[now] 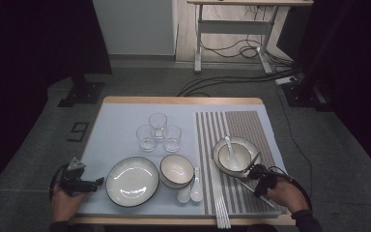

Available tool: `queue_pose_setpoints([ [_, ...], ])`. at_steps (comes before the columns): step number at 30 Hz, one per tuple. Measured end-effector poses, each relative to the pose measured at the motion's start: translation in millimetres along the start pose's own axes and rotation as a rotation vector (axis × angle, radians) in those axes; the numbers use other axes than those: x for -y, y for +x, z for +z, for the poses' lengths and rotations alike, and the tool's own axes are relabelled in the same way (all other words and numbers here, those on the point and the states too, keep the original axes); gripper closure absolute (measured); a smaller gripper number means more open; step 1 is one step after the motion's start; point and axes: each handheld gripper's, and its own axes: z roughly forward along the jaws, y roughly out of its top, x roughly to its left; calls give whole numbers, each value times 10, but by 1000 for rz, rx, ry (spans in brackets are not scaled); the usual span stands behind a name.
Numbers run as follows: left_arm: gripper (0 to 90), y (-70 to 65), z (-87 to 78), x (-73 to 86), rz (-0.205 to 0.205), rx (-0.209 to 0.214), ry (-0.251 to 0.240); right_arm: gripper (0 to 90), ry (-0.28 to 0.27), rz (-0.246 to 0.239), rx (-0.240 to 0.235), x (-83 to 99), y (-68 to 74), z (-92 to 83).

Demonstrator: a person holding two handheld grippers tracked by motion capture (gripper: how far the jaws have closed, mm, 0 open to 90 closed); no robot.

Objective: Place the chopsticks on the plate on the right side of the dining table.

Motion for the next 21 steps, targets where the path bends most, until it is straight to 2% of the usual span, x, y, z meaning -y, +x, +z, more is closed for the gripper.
queue_pose_setpoints([
  [10,9,1,0,-1,-1,0,0,843,-15,-6,-14,50,37,-3],
  [21,9,0,0,0,0,0,0,844,-39,-2,-51,219,43,-36],
])
